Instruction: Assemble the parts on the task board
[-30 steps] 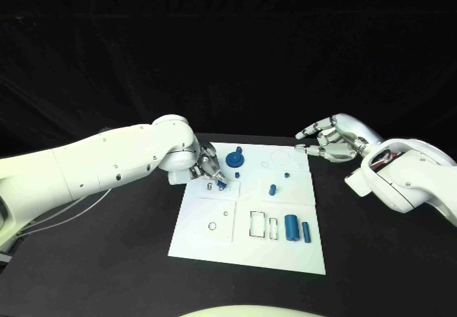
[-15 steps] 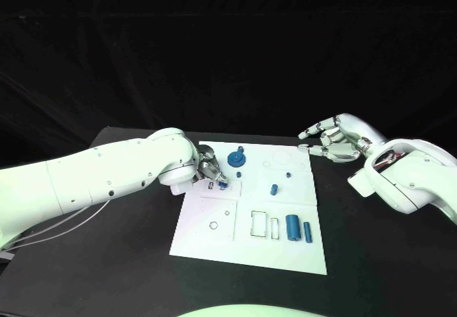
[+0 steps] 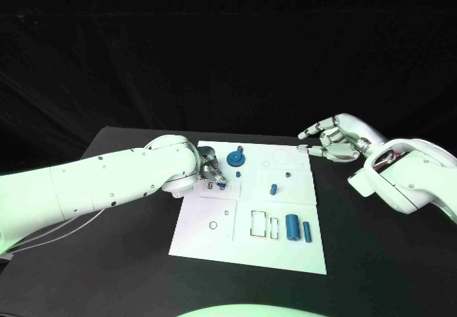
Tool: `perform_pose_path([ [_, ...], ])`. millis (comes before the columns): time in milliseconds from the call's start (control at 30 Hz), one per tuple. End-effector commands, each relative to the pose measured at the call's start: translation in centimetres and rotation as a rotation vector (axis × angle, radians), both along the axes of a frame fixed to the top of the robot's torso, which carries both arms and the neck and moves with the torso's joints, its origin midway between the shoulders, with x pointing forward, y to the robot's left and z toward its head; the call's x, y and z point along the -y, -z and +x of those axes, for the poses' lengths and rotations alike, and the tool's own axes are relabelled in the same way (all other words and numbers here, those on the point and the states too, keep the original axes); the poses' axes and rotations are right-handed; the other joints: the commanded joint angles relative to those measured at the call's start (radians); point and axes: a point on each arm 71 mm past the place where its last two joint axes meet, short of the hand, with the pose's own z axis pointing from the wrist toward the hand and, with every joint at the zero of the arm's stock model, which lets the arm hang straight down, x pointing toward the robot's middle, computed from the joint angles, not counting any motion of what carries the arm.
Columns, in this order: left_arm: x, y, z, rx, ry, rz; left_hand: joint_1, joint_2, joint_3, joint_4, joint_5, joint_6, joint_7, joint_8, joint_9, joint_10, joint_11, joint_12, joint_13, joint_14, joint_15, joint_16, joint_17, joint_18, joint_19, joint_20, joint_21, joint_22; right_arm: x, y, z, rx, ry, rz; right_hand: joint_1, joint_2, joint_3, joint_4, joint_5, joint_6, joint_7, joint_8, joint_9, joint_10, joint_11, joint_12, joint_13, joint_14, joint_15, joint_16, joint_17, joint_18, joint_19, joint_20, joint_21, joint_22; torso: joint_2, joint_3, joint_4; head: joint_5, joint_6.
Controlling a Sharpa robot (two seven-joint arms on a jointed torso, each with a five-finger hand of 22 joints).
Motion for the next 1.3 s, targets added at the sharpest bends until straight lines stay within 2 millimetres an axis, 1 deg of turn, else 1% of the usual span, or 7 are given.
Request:
perform_pose_path([
  [33,0.22,-0.01,-0.03,0.011,0.042,0.048,-0.013,-0.001,0.211,-0.204,0.009,0.008,-0.010,0.005,0.003,0.001,-0.002,-0.006,-0.006,0.044,-0.009,-0.003,0.024,-0.012,0.006,-0.003,0.006,0.029,-0.15,-0.03,-0.05,0.015,-0.013,-0.017,-0.007,-0.001,-0.006,-0.001,0.004,-0.005,-0.001,0.005,-0.001,0.000,0.000,-0.004,0.022,0.066,-0.005,-0.002,0.100,0.011,0.005,0.000,-0.001,0.001,-0.001,0.0004,0.0020,0.000,-0.002],
  [167,0.18,0.06,-0.05,0.002,0.050,0.058,-0.015,-0.002,0.212,-0.205,0.013,0.009,-0.010,0.006,0.005,0.000,-0.002,-0.010,-0.011,0.044,-0.010,-0.003,0.024,-0.012,0.006,-0.003,0.006,0.029,-0.16,-0.02,-0.04,0.015,-0.013,-0.018,-0.007,-0.001,-0.006,-0.001,0.004,-0.005,-0.001,0.005,-0.001,0.000,0.000,-0.004,0.022,0.066,-0.005,-0.002,0.100,0.011,0.005,0.000,-0.001,0.001,0.000,0.0007,0.0015,0.001,-0.004],
  [300,0.14,0.17,-0.10,-0.013,0.061,0.071,-0.022,-0.007,0.220,-0.209,0.033,0.010,-0.012,0.012,0.012,-0.003,-0.004,-0.023,-0.027,0.044,-0.011,-0.003,0.025,-0.012,0.006,-0.004,0.006,0.029,-0.18,0.00,-0.02,0.015,-0.014,-0.019,-0.007,-0.001,-0.006,-0.001,0.004,-0.005,-0.001,0.005,-0.001,0.000,0.000,-0.004,0.022,0.066,-0.005,-0.002,0.100,0.011,0.005,0.000,-0.001,0.001,-0.001,0.0005,-0.0001,0.003,-0.005],
  [533,0.24,0.29,-0.19,-0.031,0.079,0.087,-0.025,-0.009,0.222,-0.210,0.039,0.010,-0.012,0.014,0.015,-0.004,-0.004,-0.029,-0.035,0.044,-0.012,-0.003,0.024,-0.012,0.006,-0.004,0.007,0.031,-0.21,0.02,-0.02,0.015,-0.015,-0.020,-0.009,-0.001,-0.008,0.001,0.006,-0.005,-0.001,0.005,-0.002,0.001,0.000,-0.003,0.023,0.066,-0.005,-0.002,0.101,0.011,0.006,0.000,0.000,0.002,-0.001,0.0008,0.0005,0.003,-0.008],
  [1033,0.43,0.32,0.07,-0.026,0.076,0.089,-0.032,-0.009,0.224,-0.208,0.042,0.010,-0.013,0.015,0.019,-0.003,-0.004,-0.031,-0.038,0.044,-0.012,-0.004,0.025,-0.012,0.006,-0.004,0.007,0.031,-0.23,0.03,-0.04,0.016,-0.015,-0.025,-0.010,-0.001,-0.009,0.002,0.007,-0.005,-0.001,0.006,-0.002,0.002,0.000,-0.002,0.025,0.066,-0.005,-0.001,0.102,0.011,0.006,0.000,0.001,0.003,0.000,0.0016,-0.0005,0.005,-0.010],
  [1167,0.49,0.38,0.11,-0.034,0.082,0.095,-0.046,-0.009,0.221,-0.199,0.039,0.010,-0.015,0.018,0.024,0.000,-0.005,-0.032,-0.040,0.044,-0.012,-0.004,0.025,-0.013,0.007,-0.004,0.007,0.033,-0.22,0.03,-0.07,0.016,-0.016,-0.025,-0.010,-0.001,-0.009,0.002,0.007,-0.005,-0.001,0.006,-0.002,0.002,0.000,-0.002,0.025,0.066,-0.005,-0.001,0.102,0.011,0.006,0.000,0.001,0.003,-0.001,0.0011,-0.0004,0.005,-0.013],
  [1300,0.50,0.47,0.18,-0.042,0.086,0.102,-0.065,-0.006,0.212,-0.186,0.031,0.008,-0.019,0.022,0.032,0.008,-0.008,-0.019,-0.027,0.045,-0.013,-0.004,0.025,-0.013,0.006,-0.005,0.007,0.033,-0.16,0.01,-0.11,0.016,-0.015,-0.026,-0.010,-0.001,-0.009,0.002,0.007,-0.005,-0.001,0.006,-0.002,0.002,0.000,-0.002,0.025,0.066,-0.005,-0.001,0.102,0.011,0.006,0.000,0.001,0.003,-0.001,0.0019,-0.0006,0.005,-0.011],
])
